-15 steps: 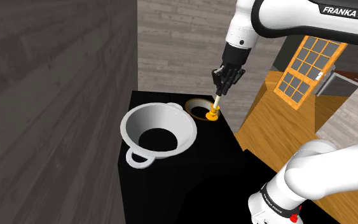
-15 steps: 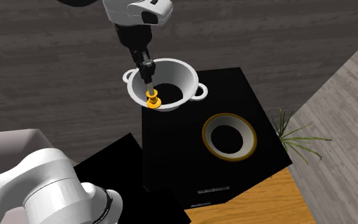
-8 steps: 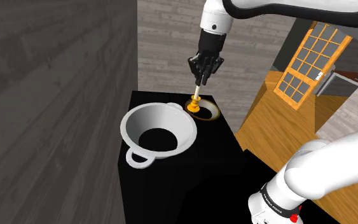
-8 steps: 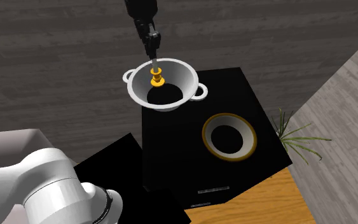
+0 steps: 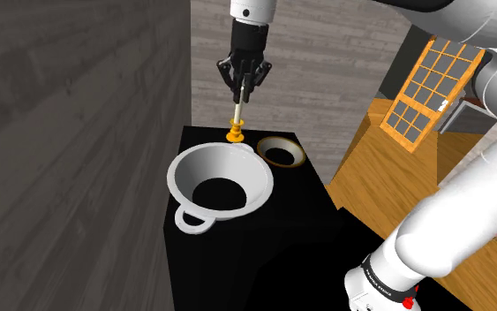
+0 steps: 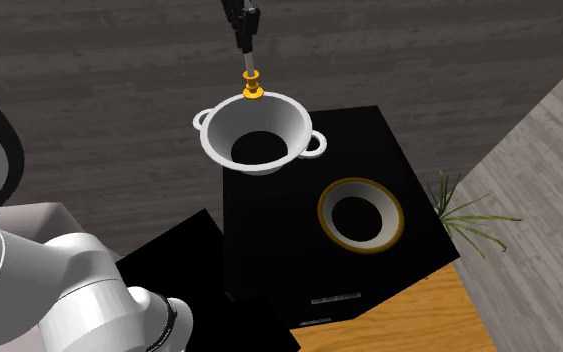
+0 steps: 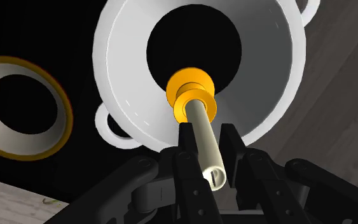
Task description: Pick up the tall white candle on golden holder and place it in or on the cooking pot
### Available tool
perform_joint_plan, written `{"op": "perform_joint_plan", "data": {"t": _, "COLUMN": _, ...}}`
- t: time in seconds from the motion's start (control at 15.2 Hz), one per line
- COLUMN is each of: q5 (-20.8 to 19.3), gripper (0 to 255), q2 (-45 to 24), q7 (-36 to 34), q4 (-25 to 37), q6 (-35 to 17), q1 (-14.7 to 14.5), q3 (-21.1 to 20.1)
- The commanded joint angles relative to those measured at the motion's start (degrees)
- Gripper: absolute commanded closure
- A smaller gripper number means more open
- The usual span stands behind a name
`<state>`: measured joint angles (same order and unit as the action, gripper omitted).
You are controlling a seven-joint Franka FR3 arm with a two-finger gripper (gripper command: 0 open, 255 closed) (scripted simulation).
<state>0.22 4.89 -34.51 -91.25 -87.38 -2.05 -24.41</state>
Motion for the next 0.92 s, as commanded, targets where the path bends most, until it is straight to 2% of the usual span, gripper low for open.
{"op": "perform_joint_plan", "data": {"t": 0.0, "q5": -2.1, "gripper": 255, "q2": -5.1, "q7": -2.5, "q4": 6.4, "q6": 1.7, "q1": -0.9, "q3": -1.5}}
{"op": "perform_joint_plan", "data": {"t": 0.86, "q5": -0.8, "gripper": 255, "q2": -2.2, "q7": -1.8, "q4": -7.1, "q6": -9.1, "q1": -0.6, "q3": -1.0}}
